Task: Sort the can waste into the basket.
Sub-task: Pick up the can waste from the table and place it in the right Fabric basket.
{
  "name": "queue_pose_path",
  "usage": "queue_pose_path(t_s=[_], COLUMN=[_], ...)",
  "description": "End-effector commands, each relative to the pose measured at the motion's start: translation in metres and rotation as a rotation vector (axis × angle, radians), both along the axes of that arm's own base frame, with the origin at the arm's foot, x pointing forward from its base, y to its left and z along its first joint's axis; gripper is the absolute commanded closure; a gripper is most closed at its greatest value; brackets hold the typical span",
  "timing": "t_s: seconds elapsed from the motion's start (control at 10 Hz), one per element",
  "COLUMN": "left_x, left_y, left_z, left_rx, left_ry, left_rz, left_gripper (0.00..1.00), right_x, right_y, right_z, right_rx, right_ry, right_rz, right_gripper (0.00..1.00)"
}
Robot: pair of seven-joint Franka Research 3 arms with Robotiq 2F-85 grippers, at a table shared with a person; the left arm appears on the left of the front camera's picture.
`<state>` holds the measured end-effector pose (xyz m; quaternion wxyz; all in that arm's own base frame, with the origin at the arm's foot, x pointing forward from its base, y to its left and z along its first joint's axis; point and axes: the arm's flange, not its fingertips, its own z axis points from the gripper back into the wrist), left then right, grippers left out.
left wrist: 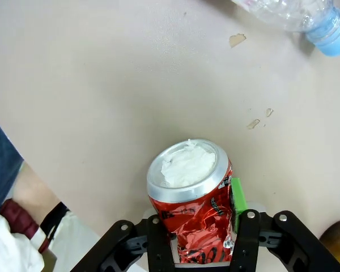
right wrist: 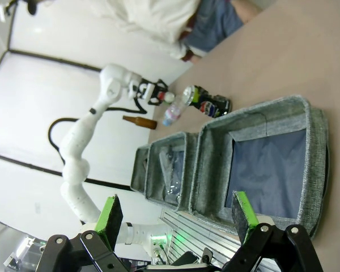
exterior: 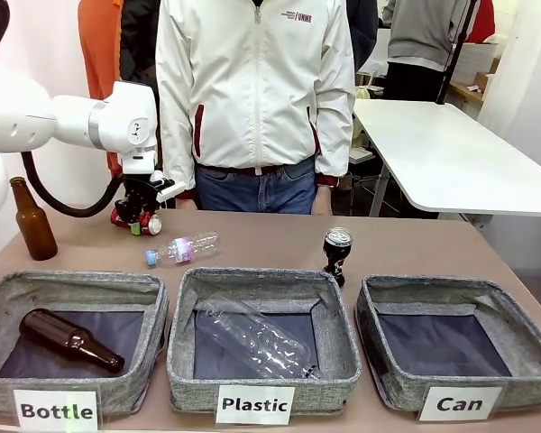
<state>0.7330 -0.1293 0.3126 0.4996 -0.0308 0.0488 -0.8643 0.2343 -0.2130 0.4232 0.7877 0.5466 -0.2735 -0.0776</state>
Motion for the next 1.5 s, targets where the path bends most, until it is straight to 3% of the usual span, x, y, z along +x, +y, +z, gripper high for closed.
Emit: queue_pose_path(t_s=[0.0, 0.2, 0.3, 0.6, 0.8, 0.9, 1.0, 1.1, 1.2, 1.4], left_x=[0.002, -0.019, -0.047, -0.157, -0.241, -0.278, -0.31, -0.344, -0.376, -0.417], left_y=[-0.001, -0.005, -0.008, 0.01, 0.045, 0.061, 0.076, 0.093, 0.11, 0.134], left_z=[0.003, 0.029, 0.065, 0.148, 0.181, 0.194, 0.206, 0.218, 0.229, 0.226], left_rx=[0.031, -0.04, -0.181, -0.458, -0.481, -0.549, -0.612, -0.642, -0.728, -0.81], left_ry=[0.0, -0.003, 0.102, 0.182, 0.252, 0.203, 0.099, 0.091, 0.026, -0.072], left_rz=[0.01, 0.007, 0.061, 0.04, -0.049, -0.029, 0.021, -0.006, 0.01, 0.039], left_gripper=[1.0, 1.0, 1.0, 1.0, 1.0, 1.0, 1.0, 1.0, 1.0, 1.0], right_x=[0.002, 0.002, 0.002, 0.002, 0.002, 0.002, 0.002, 0.002, 0.002, 0.002], right_y=[-0.001, -0.001, -0.001, -0.001, -0.001, -0.001, -0.001, -0.001, -0.001, -0.001], right_z=[0.001, 0.001, 0.001, 0.001, 0.001, 0.001, 0.001, 0.001, 0.001, 0.001], right_rx=[0.006, 0.006, 0.006, 0.006, 0.006, 0.006, 0.006, 0.006, 0.006, 0.006], right_ry=[-0.035, -0.035, -0.035, -0.035, -0.035, -0.035, -0.035, -0.035, -0.035, -0.035], right_rz=[-0.002, -0.002, -0.002, -0.002, -0.002, -0.002, -0.002, -0.002, -0.002, -0.002], right_gripper=[0.0, 0.0, 0.0, 0.0, 0.0, 0.0, 0.0, 0.0, 0.0, 0.0])
